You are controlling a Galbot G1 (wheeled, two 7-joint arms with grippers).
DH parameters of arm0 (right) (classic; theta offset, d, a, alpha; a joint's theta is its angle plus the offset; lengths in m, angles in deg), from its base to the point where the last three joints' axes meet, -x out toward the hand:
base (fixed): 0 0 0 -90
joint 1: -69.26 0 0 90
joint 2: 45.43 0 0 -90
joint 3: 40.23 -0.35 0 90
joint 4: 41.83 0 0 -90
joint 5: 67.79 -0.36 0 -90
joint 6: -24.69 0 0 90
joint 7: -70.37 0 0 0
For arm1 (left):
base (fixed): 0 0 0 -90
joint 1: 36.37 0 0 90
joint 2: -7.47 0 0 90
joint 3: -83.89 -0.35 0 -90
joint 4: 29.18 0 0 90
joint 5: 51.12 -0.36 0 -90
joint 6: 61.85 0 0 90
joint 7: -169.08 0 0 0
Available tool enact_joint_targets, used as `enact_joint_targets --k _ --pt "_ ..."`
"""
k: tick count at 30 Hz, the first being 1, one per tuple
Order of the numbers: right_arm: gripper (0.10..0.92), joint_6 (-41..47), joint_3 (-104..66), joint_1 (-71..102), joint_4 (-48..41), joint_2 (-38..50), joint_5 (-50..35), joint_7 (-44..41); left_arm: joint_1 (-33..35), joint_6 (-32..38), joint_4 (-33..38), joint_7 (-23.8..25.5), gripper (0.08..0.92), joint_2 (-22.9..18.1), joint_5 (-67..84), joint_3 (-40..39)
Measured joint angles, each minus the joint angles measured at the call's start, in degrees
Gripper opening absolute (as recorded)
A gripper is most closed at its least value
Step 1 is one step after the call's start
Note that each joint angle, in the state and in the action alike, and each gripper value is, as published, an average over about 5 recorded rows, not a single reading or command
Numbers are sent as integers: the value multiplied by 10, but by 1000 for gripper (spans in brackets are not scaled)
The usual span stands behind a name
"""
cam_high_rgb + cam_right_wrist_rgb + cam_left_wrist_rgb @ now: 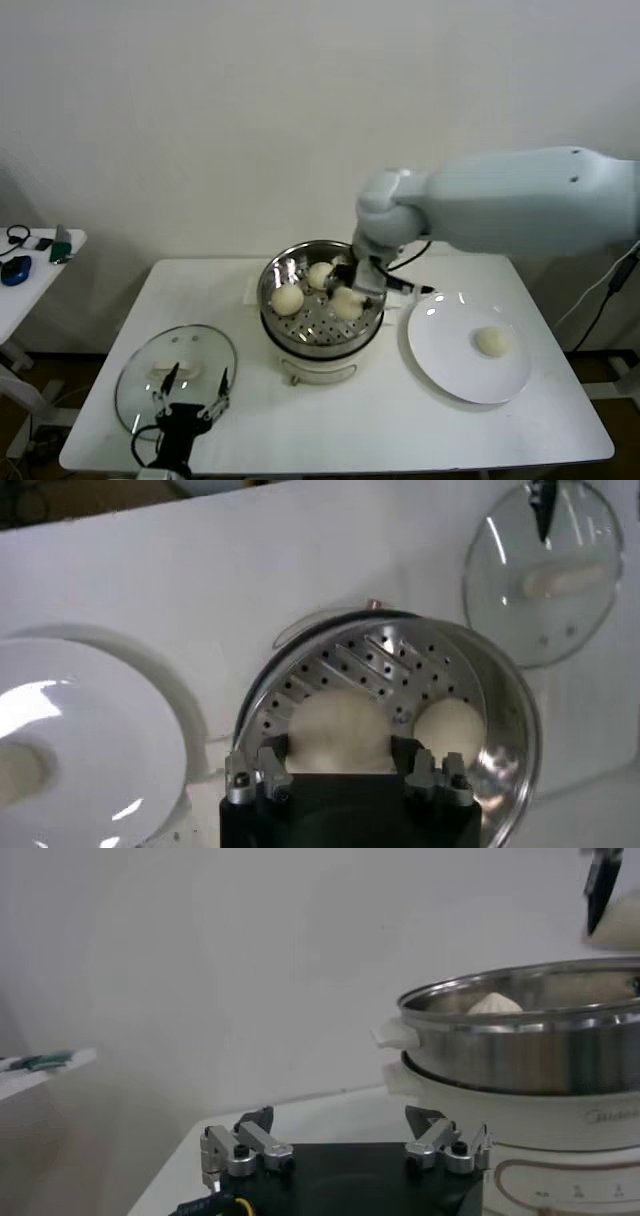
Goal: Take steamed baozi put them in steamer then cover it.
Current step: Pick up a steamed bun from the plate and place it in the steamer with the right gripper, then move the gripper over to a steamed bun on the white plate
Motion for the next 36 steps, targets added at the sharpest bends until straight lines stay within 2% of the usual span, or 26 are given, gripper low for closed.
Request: enact_joint_targets --k 8,18,22,26,31,36 --pt "679 -19 -6 57 -46 -48 58 16 -1 1 -1 -1 823 0 4 3" --pt "685 -33 -11 107 -96 -79 87 21 -3 0 -5 -1 823 -1 4 3" --pt "752 -39 -14 112 -104 -82 89 21 -4 -1 -5 0 823 -1 4 3" --pt "815 -45 -19 107 -113 -81 79 19 -3 -1 -3 1 823 -1 4 3" --pt "822 -58 -17 81 -126 -67 39 7 -1 0 -1 2 823 -2 4 1" --pt "823 -68 5 29 -132 -35 -38 -19 0 0 -1 4 823 0 6 2"
